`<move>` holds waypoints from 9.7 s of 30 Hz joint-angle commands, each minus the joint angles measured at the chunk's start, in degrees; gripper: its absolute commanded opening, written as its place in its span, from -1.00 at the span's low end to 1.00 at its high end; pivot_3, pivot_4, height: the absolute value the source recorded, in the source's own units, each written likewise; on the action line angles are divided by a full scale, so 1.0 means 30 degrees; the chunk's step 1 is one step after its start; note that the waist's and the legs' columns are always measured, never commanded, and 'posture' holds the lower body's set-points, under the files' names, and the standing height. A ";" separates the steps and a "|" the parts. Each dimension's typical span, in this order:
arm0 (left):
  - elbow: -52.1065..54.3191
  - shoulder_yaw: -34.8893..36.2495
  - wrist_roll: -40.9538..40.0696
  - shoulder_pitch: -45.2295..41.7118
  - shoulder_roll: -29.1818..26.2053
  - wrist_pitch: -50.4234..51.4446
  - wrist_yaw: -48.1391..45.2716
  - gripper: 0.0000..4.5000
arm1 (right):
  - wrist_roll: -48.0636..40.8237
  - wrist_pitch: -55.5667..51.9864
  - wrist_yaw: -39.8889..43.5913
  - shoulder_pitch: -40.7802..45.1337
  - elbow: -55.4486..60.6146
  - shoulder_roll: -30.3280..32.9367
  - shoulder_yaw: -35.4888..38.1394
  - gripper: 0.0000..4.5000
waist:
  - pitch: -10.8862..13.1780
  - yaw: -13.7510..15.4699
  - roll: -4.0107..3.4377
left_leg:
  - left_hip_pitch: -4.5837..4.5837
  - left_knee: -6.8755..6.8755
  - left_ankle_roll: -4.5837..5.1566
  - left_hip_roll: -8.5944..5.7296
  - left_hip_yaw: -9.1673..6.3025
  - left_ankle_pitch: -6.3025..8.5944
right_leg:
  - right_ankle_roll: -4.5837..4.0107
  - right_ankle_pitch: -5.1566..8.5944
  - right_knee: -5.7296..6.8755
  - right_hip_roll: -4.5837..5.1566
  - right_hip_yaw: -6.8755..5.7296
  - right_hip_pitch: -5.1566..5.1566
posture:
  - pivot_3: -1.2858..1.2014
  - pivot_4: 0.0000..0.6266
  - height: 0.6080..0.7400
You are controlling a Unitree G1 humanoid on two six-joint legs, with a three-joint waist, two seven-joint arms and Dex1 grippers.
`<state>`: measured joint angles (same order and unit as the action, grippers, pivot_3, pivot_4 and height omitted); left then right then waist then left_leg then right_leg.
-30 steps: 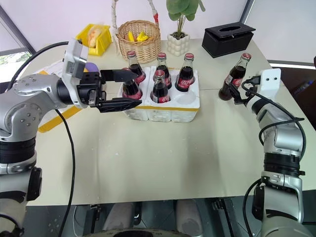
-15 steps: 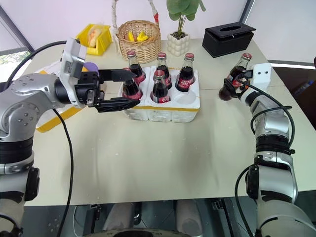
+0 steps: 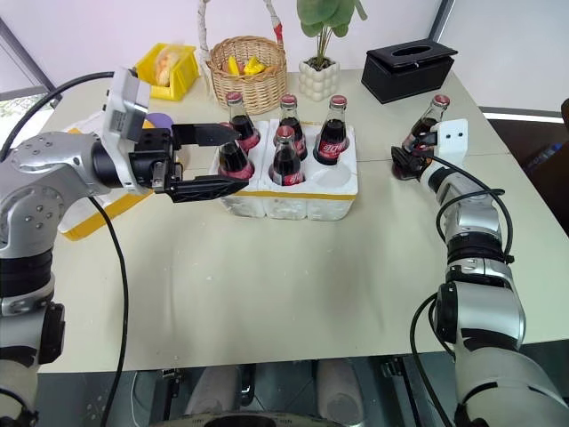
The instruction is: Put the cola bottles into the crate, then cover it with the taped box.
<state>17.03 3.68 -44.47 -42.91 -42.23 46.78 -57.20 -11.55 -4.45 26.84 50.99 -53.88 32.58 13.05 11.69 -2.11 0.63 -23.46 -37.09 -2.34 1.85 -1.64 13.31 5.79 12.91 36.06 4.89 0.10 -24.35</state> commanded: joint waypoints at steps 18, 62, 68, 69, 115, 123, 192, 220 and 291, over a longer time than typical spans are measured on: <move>0.0004 0.0408 -0.0032 0.0320 -0.0568 -0.0705 -0.0728 1.00 | -0.0541 -0.0649 0.0131 -0.1365 0.4812 0.0498 0.0837 0.18 | 0.0007 -0.0101 -0.0012 | 0.0002 0.0014 0.0000 0.0000 -0.0003 0.0000 | 0.0011 -0.0005 0.0005 -0.0001 0.0001 -0.0001 | 0.03 -0.52 1.00; -0.1042 0.0335 0.0982 0.0775 -0.0711 -0.1619 -0.1520 1.00 | -0.6386 -1.4133 -0.0682 -0.5867 2.5195 -0.0317 -0.2264 0.18 | 0.0061 0.0018 -0.0100 | -0.0033 0.0012 0.0005 0.0035 -0.0011 0.0003 | -0.0052 0.0031 0.0024 -0.0049 0.0011 -0.0063 | 0.03 -0.52 1.00; -0.0926 0.0302 0.0945 0.0718 -0.0650 -0.1630 -0.1559 1.00 | -0.5385 -1.3143 -0.0152 -0.6418 2.4227 -0.0410 -0.2767 0.18 | 0.0061 0.0031 -0.0099 | -0.0034 0.0016 0.0005 0.0034 -0.0012 0.0003 | -0.0019 0.0015 0.0023 -0.0049 0.0012 -0.0063 | 0.03 -0.52 1.00; -0.0915 0.0292 0.0950 0.0722 -0.0636 -0.1644 -0.1566 1.00 | -0.5258 -1.3069 -0.0108 -0.6550 2.4103 -0.0494 -0.2872 0.18 | 0.0061 0.0049 -0.0099 | -0.0034 0.0015 0.0005 0.0034 -0.0011 0.0003 | -0.0020 0.0015 0.0023 -0.0049 0.0012 -0.0063 | 0.03 -0.52 1.00; -0.3643 1.1861 1.3877 1.9320 -0.7227 -1.3169 -0.0496 1.00 | -1.5421 -1.4198 0.9870 -1.0146 2.5636 0.8658 0.5266 0.99 | 0.0057 0.0410 -0.0016 | -0.0048 0.0047 -0.0018 0.0185 0.0337 0.0087 | -0.0226 -0.0061 -0.0293 0.0047 0.0020 -0.0125 | 0.03 -0.52 1.00; -0.4623 1.4438 1.5883 2.2077 -0.6864 -1.4470 0.0114 1.00 | -1.4667 -1.3448 1.0331 -0.9844 2.4905 0.8848 0.4498 0.99 | 0.0051 0.0440 -0.0005 | -0.0106 0.0070 0.0066 0.0298 0.0364 0.0138 | -0.0205 -0.0050 -0.0263 -0.0084 0.0018 -0.0244 | 0.03 -0.52 1.00; -2.2450 -0.1722 2.2350 0.1263 -0.5272 -1.9817 1.4909 -0.75 | -1.6892 -1.4762 0.6774 -1.0967 2.7239 1.0109 0.7562 1.00 | -0.0085 0.0616 0.0214 | 0.0036 -0.0053 0.0034 0.0344 0.0450 0.0113 | -0.0210 -0.0103 0.0005 -0.0080 0.0037 -0.0177 | 0.03 -0.52 1.00; -1.3192 -0.3568 2.1210 -0.5782 -0.2658 -2.0885 0.7729 -0.75 | -1.6913 -1.4574 0.5394 -1.4119 2.8713 0.9077 0.9546 1.00 | -0.0075 0.0460 0.0252 | 0.0026 -0.0054 0.0037 0.0337 0.0447 0.0109 | -0.0123 -0.0122 0.0007 -0.0103 0.0064 -0.0176 | 0.03 -0.52 1.00; -0.5437 0.0892 -0.1681 0.2601 -0.7250 -0.3279 -0.5147 0.98 | -1.5381 -1.3919 0.6848 -1.4887 2.6877 0.8805 0.8340 1.00 | -0.0074 0.0361 0.0248 | 0.0069 -0.0097 0.0038 0.0335 0.0480 0.0103 | -0.0128 -0.0082 0.0002 -0.0138 0.0159 -0.0103 | 0.03 -0.52 1.00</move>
<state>0.85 7.03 -48.81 -33.88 -63.36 34.71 -69.79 -57.13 -46.22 47.13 6.32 25.40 58.50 36.17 11.47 -1.03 1.37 -23.24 -37.36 -2.22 2.85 -0.20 13.62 5.41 12.66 36.07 4.48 0.58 -24.66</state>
